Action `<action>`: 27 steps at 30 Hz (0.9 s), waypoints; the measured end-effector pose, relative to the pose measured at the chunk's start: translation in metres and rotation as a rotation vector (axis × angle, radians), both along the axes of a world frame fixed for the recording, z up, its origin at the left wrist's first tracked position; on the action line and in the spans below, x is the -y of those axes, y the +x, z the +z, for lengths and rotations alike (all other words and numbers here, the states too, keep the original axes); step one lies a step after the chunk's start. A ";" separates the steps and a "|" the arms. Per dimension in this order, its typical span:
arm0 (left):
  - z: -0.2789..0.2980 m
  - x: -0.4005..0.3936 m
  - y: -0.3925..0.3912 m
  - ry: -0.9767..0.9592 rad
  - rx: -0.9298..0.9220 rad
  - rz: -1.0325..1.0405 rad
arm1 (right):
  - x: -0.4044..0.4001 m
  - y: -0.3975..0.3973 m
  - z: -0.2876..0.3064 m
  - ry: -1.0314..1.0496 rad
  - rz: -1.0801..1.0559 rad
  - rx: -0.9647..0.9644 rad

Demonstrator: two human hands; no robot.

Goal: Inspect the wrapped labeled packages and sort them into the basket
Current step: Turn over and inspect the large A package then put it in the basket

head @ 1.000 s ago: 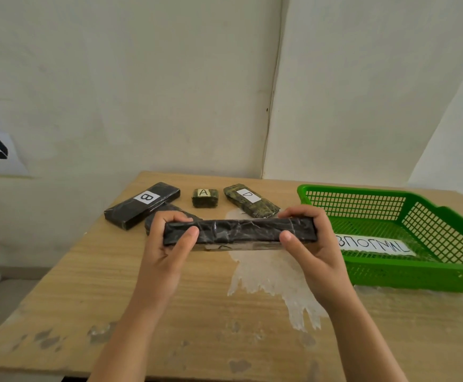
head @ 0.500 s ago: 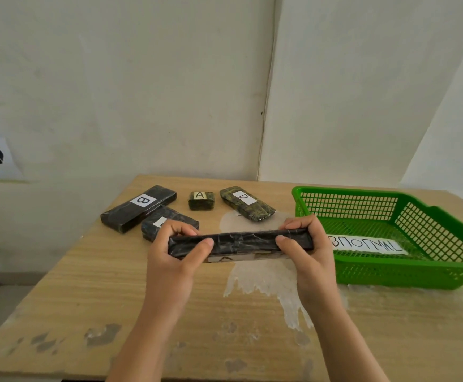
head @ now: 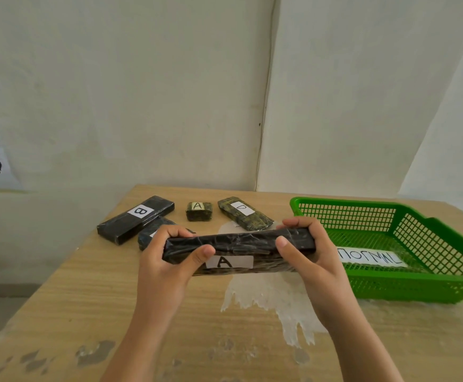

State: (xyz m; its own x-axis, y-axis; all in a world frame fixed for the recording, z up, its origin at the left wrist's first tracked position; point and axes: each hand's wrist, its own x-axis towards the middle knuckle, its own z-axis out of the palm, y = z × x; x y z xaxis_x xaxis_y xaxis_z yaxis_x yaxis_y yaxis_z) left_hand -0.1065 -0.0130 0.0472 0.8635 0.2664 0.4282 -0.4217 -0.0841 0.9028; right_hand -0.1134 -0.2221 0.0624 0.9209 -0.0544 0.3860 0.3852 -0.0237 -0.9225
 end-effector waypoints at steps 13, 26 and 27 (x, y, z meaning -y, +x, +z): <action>0.008 -0.011 -0.006 0.034 0.073 -0.034 | -0.012 0.000 0.001 0.029 0.031 0.043; 0.016 -0.029 0.011 0.051 0.051 -0.060 | -0.026 0.014 -0.002 0.058 0.031 0.069; 0.017 -0.030 0.012 0.044 0.053 -0.072 | -0.025 0.016 -0.002 0.050 0.032 0.072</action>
State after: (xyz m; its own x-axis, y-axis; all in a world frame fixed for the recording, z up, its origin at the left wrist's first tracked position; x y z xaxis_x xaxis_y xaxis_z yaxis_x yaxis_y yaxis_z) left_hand -0.0942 0.0174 0.0637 0.8556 0.1839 0.4839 -0.4753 -0.0911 0.8751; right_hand -0.0978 -0.1970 0.0600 0.8925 -0.0459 0.4486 0.4503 0.0354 -0.8922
